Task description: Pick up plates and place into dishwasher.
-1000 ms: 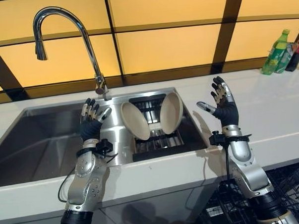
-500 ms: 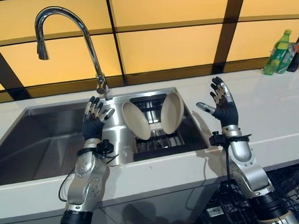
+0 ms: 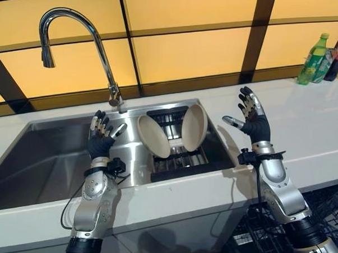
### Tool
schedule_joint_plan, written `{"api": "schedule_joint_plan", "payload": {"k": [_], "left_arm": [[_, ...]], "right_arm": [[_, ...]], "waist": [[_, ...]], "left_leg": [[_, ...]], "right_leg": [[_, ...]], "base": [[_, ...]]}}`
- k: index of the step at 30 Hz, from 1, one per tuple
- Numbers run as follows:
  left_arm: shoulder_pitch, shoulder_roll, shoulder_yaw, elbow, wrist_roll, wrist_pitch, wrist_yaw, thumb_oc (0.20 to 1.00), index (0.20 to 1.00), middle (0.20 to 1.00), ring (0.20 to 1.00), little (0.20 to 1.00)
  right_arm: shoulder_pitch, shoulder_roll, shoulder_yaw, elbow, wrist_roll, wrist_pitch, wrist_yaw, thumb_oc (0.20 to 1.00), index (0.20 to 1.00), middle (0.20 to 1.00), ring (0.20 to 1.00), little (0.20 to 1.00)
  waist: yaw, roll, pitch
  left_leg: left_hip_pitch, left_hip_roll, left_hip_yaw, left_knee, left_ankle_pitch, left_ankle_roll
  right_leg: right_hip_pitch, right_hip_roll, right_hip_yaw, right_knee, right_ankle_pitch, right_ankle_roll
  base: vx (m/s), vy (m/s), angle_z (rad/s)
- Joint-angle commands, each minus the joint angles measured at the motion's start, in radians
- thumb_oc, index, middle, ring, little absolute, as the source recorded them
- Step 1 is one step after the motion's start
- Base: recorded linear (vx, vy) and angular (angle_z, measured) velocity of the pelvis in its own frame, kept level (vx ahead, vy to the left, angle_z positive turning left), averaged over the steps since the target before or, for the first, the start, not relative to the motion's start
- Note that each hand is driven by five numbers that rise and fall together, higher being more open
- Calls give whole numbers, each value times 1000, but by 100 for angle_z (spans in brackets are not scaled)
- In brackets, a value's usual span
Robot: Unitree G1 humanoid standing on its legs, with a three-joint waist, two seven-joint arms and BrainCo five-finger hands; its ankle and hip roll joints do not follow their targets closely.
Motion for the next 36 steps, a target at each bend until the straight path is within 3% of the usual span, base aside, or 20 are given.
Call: {"api": "schedule_joint_plan", "payload": {"k": [1, 8, 14, 17, 24, 36], "left_arm": [[-39, 72, 39, 38, 94, -45, 10, 1000, 1000, 1000, 1000, 1000], [-102, 256, 61, 139, 475, -98, 64, 1000, 1000, 1000, 1000, 1000], [-137, 430, 14, 236, 802, -202, 80, 1000, 1000, 1000, 1000, 1000], [-149, 502, -27, 266, 851, -226, 73, 1000, 1000, 1000, 1000, 1000], [-161, 559, -100, 324, 955, -262, 92, 1000, 1000, 1000, 1000, 1000], [-161, 602, -167, 375, 1193, -231, 196, 1000, 1000, 1000, 1000, 1000]], "right_arm": [[-8, -12, -56, -49, 10, -37, 8, 1000, 1000, 1000, 1000, 1000], [-6, -46, -48, -28, 38, -25, 21, 1000, 1000, 1000, 1000, 1000], [12, -90, -58, -22, 77, -28, 55, 1000, 1000, 1000, 1000, 1000], [24, -112, -63, -16, 97, -33, 67, 1000, 1000, 1000, 1000, 1000], [54, -122, -73, -4, 96, -35, 89, 1000, 1000, 1000, 1000, 1000], [96, -146, -87, 8, 102, -38, 119, 1000, 1000, 1000, 1000, 1000]], "waist": [[16, -27, -44], [-5, -22, -51], [-29, -13, -57], [-41, -10, -58], [-63, -5, -55], [-97, 2, -36]], "left_leg": [[-23, -23, 63, 1, -10, 37], [-18, -25, 85, 1, -16, 36], [-18, -28, 106, 1, -21, 40], [-19, -30, 115, 1, -23, 42], [-20, -37, 129, 1, -29, 50], [-26, -43, 150, 1, -32, 56]], "right_leg": [[-65, -13, 30, 33, 6, -5], [-66, -21, 50, 28, 10, 4], [-74, -25, 72, 28, 13, 11], [-80, -29, 84, 27, 17, 16], [-89, -37, 108, 22, 27, 26], [-112, -53, 138, 32, 37, 42]], "base": [[0, 0, 0], [95, 49, -3], [85, 57, -6], [93, 61, -7], [96, 56, -7], [67, 52, -12]]}}
